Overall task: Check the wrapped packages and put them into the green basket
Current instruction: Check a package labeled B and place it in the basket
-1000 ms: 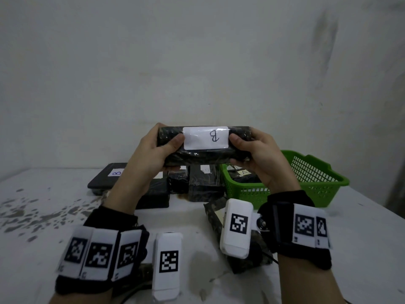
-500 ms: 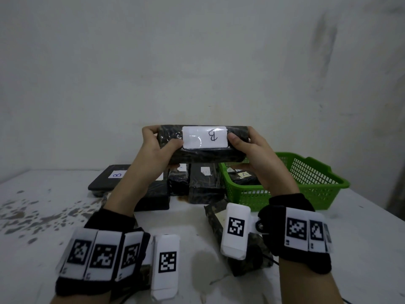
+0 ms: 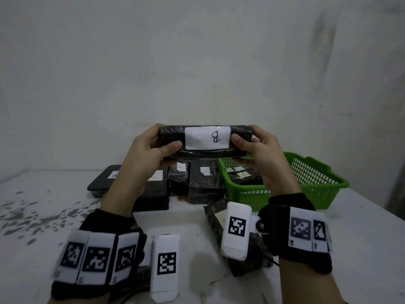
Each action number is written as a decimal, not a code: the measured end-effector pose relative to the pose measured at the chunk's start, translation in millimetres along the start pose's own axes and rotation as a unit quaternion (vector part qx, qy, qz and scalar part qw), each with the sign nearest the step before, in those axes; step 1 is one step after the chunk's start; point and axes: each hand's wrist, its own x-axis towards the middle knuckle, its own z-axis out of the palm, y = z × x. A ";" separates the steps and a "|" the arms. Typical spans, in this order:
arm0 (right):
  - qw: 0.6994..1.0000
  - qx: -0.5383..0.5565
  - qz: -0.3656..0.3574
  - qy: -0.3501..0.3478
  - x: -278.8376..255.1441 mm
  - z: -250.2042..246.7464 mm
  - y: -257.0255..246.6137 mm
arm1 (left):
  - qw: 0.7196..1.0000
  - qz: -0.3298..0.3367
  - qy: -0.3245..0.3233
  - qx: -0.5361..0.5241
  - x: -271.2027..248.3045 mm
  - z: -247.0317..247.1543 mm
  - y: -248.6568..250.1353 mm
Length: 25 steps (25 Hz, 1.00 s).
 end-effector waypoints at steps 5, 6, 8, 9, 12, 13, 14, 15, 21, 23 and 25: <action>0.995 0.100 0.017 -0.021 -0.5 11.6 -2.9 | 0.998 0.053 0.029 0.029 -0.7 3.1 1.8; 0.989 0.141 0.039 -0.009 1.5 11.4 -2.9 | 0.997 0.063 0.031 0.032 -1.4 3.9 2.5; 0.978 0.195 0.070 0.025 6.0 9.3 -2.2 | 0.997 0.070 0.001 0.015 -2.6 5.2 2.9; 0.973 0.213 0.082 0.031 6.2 8.7 -1.9 | 0.998 0.056 -0.030 -0.008 -4.0 7.4 4.1; 0.968 0.232 0.100 0.010 5.9 8.0 -1.0 | 0.999 0.000 -0.019 -0.031 -2.5 16.2 3.7; 0.968 0.228 0.102 -0.005 4.6 8.2 -1.7 | 0.999 -0.003 0.013 -0.042 -1.3 19.0 3.6; 0.971 0.216 0.101 -0.018 4.5 7.6 -1.7 | 0.997 -0.004 0.041 -0.057 -0.9 21.1 5.1; 0.975 0.197 0.096 -0.031 3.7 6.8 -3.1 | 0.995 -0.008 0.062 -0.072 0.2 20.9 5.1; 0.990 0.132 0.032 -0.045 0.9 8.4 -6.4 | 0.995 -0.049 0.020 -0.082 3.4 8.3 -0.9; 0.989 0.131 0.023 -0.063 -1.1 8.6 -7.4 | 0.995 -0.041 0.023 -0.089 2.6 9.7 0.4; 0.987 0.130 0.025 -0.087 -2.6 8.0 -8.4 | 0.993 -0.037 0.028 -0.106 1.4 10.9 2.5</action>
